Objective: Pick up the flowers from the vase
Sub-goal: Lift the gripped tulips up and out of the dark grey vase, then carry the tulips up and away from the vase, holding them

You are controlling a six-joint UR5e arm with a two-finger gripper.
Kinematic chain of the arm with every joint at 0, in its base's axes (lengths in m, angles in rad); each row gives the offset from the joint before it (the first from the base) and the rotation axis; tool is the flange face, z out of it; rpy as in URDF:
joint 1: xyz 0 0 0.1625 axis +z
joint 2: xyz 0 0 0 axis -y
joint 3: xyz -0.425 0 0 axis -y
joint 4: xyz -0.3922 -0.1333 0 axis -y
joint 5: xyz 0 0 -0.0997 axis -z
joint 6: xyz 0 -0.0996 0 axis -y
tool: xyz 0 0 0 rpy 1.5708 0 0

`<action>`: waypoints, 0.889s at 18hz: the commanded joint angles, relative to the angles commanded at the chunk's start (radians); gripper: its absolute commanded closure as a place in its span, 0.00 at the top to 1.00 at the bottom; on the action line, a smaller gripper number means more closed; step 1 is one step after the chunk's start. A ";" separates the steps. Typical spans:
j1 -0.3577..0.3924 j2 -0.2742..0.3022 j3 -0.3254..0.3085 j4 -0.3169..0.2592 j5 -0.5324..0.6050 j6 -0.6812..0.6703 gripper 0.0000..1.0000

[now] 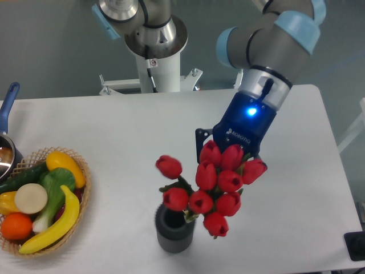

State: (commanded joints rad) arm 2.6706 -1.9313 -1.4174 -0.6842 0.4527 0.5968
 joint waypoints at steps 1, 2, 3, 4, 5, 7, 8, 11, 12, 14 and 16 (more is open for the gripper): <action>0.003 0.002 0.000 0.000 -0.015 -0.011 0.00; 0.008 0.003 0.000 0.000 -0.025 -0.021 0.00; 0.018 0.008 0.000 0.000 -0.029 -0.026 0.00; 0.023 0.009 0.000 0.000 -0.029 -0.028 0.00; 0.026 0.009 -0.002 -0.002 -0.029 -0.023 0.00; 0.050 0.009 -0.002 0.000 -0.023 0.006 0.00; 0.064 0.011 -0.002 -0.003 -0.016 0.027 0.00; 0.095 0.025 -0.011 -0.005 0.074 0.112 0.00; 0.107 0.034 -0.015 -0.005 0.137 0.138 0.00; 0.127 0.054 -0.041 -0.009 0.268 0.197 0.00; 0.143 0.098 -0.084 -0.012 0.403 0.305 0.00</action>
State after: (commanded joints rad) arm 2.8132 -1.8333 -1.5016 -0.6964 0.8553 0.9014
